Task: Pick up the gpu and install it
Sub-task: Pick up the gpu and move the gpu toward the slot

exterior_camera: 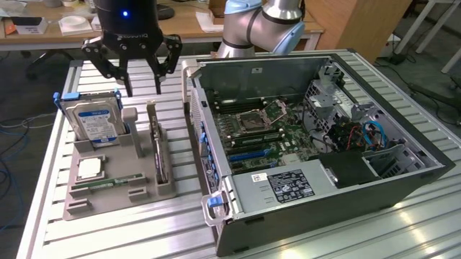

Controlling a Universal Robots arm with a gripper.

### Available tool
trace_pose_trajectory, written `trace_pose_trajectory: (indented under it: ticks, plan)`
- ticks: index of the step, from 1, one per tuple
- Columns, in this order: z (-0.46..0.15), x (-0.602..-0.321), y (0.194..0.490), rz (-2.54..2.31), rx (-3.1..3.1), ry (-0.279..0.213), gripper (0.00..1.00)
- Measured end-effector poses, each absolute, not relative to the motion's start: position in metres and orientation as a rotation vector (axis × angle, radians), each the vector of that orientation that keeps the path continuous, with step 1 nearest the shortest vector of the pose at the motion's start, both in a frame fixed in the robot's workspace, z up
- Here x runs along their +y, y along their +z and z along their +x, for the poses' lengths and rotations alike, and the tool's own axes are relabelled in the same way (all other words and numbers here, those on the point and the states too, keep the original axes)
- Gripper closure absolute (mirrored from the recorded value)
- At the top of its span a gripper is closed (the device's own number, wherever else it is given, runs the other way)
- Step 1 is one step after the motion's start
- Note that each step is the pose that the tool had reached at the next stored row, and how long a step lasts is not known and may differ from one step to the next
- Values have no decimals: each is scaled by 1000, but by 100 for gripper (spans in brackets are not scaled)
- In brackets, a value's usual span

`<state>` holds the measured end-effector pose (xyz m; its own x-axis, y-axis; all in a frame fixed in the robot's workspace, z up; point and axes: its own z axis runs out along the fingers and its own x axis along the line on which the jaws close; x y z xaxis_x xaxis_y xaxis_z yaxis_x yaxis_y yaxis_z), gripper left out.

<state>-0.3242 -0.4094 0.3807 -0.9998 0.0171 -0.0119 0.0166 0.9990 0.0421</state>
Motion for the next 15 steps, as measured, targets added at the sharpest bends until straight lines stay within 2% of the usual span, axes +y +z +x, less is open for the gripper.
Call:
trace_pose_trajectory:
  ticks: [15]
  plan:
    - [-326, -418, 358, 9, 3129, 66, 47]
